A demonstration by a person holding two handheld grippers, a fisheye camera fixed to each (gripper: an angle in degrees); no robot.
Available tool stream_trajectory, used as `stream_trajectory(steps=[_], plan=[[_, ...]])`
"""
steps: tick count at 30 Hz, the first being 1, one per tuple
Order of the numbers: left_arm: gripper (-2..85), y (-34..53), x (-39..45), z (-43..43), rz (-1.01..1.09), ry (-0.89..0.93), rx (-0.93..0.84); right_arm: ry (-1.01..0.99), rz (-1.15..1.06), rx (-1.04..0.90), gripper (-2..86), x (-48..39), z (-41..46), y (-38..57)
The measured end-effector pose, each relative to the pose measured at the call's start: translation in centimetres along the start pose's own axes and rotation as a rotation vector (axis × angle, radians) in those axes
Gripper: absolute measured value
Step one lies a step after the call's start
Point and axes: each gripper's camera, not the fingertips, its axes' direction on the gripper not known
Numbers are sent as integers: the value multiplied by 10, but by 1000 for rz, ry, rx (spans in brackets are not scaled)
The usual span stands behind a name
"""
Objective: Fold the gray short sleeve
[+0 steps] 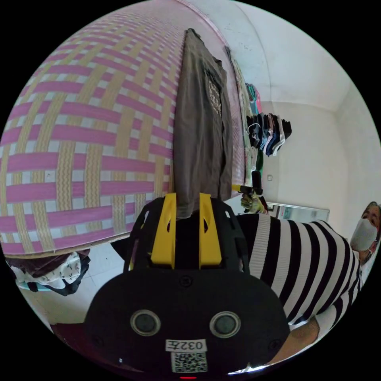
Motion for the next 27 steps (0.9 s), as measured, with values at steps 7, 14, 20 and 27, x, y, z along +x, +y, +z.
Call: stream_trajectory(steps=[7,14,20,27], plan=[[36,4,-41,-19,33,104,-43,27,60,52,63,2,-27,6],[29,-1,-64,-32,74,165,-105,-121,69,-32,52,15,-31,-10],[26,0,-64,-35,99,173,-143,-185,89,11,39,23,-48,-13],[-10,20,-71,-54,95,235,-76,-189,58,-5,26,15,-64,-10]])
